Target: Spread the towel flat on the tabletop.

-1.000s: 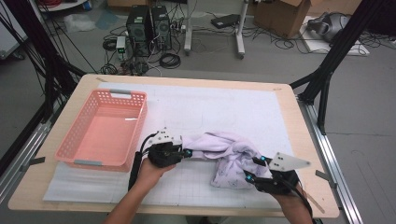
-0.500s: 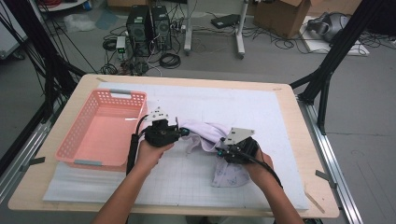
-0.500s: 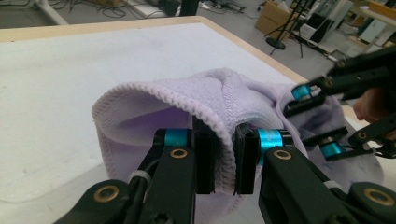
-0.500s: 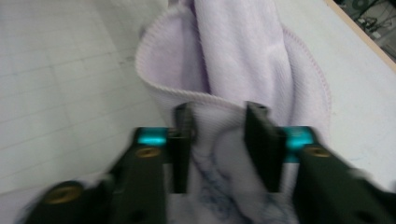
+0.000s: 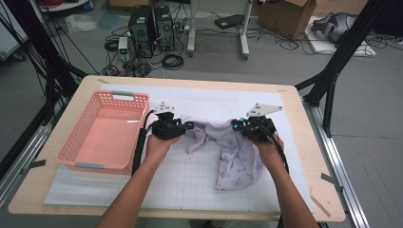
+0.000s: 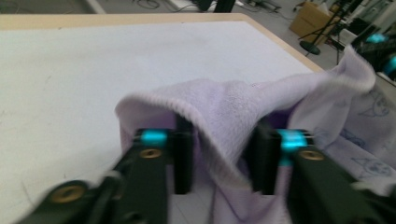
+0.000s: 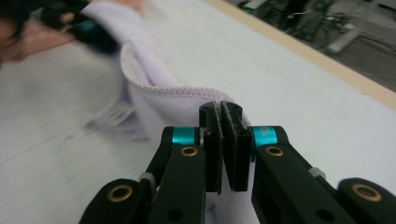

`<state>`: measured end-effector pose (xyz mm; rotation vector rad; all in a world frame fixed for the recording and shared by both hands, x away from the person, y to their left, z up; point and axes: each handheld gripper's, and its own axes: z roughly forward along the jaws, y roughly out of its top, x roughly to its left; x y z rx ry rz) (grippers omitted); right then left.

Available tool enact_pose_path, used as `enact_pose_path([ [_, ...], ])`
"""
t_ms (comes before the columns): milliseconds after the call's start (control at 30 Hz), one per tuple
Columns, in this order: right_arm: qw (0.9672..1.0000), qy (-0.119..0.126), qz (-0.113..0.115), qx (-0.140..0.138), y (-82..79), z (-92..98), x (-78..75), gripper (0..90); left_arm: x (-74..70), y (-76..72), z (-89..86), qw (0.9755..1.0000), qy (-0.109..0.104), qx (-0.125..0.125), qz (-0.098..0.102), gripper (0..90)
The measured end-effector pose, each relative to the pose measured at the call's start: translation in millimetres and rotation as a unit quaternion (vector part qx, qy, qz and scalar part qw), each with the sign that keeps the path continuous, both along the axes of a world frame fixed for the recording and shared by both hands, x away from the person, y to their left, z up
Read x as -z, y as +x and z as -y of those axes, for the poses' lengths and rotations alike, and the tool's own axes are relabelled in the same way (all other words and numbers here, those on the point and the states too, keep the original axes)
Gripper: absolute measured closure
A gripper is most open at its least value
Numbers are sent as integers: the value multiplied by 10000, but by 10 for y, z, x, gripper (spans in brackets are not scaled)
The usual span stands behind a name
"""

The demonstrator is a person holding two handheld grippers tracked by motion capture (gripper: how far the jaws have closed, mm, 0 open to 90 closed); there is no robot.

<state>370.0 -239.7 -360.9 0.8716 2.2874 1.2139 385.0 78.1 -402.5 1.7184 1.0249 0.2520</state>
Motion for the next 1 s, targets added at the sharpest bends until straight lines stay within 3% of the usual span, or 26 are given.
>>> enact_pose_path([
  [67, 9995, 127, -13, 273, 91, 65, 2, 871, 3, 1, 6, 10000, 22, -47, 1, 465],
  [200, 9971, 250, -76, 718, 252, 178, 23, 870, -4, -22, 29, 9998, 99, 82, 131, 452],
  [300, 9927, 404, 30, 1134, 316, 283, 0, 871, -26, -59, 42, 9993, 236, 165, 259, 450],
  [333, 9901, 518, 92, 1303, 324, 324, -11, 871, -26, -59, 42, 9993, 236, 165, 259, 445],
  [433, 9802, 555, 160, 1892, 348, 466, -8, 871, -44, -96, 25, 9992, 211, 134, 311, 440],
  [500, 9733, 524, 12, 2235, 371, 569, 30, 865, -36, -125, 21, 9991, 199, 210, 321, 442],
  [533, 9712, 573, -99, 2312, 381, 617, 52, 857, -8, -144, 45, 9983, 263, 421, 299, 445],
  [633, 9708, 570, -166, 2323, 352, 680, 79, 742, 28, -157, 94, 9973, 322, 587, 285, 448],
  [767, 9761, 570, -173, 2092, 213, 737, 83, 654, 97, -178, 244, 9950, 375, 900, 223, 441],
  [800, 9775, 533, -182, 2031, 166, 761, 91, 641, 138, -197, 341, 9930, 465, 1069, 195, 438],
  [833, 9775, 533, -182, 2031, 166, 761, 91, 641, 138, -197, 341, 9930, 465, 1069, 195, 435],
  [867, 9787, 536, -208, 1970, 58, 821, 119, 626, 183, -217, 440, 9902, 510, 1290, 133, 428],
  [900, 9796, 542, -216, 1925, 2, 857, 139, 612, 183, -217, 440, 9902, 510, 1290, 133, 419],
  [933, 9800, 479, -259, 1913, -54, 888, 156, 598, 207, -227, 490, 9887, 562, 1382, 130, 409],
  [967, 9800, 479, -259, 1913, -54, 888, 156, 598, 229, -237, 537, 9869, 661, 1466, 147, 409],
  [1000, 9813, 467, -242, 1851, -184, 948, 212, 568, 267, -253, 626, 9840, 952, 1492, 216, 401],
])
